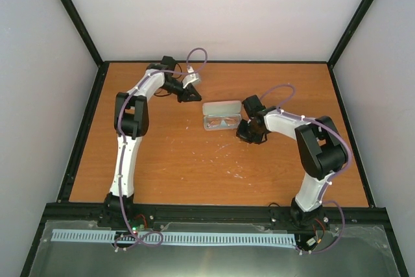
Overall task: Organize the sunglasses
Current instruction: Adjust the sunglasses case at the center of the board.
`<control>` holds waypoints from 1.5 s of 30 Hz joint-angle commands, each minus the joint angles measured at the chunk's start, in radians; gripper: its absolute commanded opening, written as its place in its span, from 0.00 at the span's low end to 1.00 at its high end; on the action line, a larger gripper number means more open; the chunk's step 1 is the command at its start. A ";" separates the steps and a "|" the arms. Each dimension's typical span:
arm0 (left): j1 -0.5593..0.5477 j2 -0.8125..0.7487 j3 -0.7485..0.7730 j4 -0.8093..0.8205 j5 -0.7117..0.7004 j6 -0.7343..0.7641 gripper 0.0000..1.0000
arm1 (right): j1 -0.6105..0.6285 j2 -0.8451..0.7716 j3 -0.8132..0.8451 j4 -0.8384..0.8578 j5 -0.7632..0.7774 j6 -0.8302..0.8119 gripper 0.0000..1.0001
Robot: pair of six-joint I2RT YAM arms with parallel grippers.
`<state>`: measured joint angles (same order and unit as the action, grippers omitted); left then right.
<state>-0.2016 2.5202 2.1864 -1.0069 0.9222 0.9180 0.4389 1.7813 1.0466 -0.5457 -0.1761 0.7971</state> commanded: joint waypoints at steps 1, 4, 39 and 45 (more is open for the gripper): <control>-0.002 0.026 0.017 0.060 -0.003 -0.070 0.15 | -0.005 0.034 0.020 0.061 -0.081 0.040 0.03; -0.007 0.025 -0.005 0.082 -0.005 -0.084 0.15 | -0.005 0.041 0.008 0.083 -0.086 0.054 0.03; -0.161 -0.193 -0.456 0.199 0.022 -0.133 0.15 | -0.131 0.189 0.092 0.197 -0.122 -0.018 0.03; -0.206 -0.217 -0.498 0.249 0.047 -0.185 0.15 | -0.130 0.234 0.111 0.236 -0.168 -0.017 0.03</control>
<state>-0.3676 2.3501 1.6958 -0.8082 0.9241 0.7738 0.3138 1.9579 1.1690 -0.2981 -0.3309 0.7925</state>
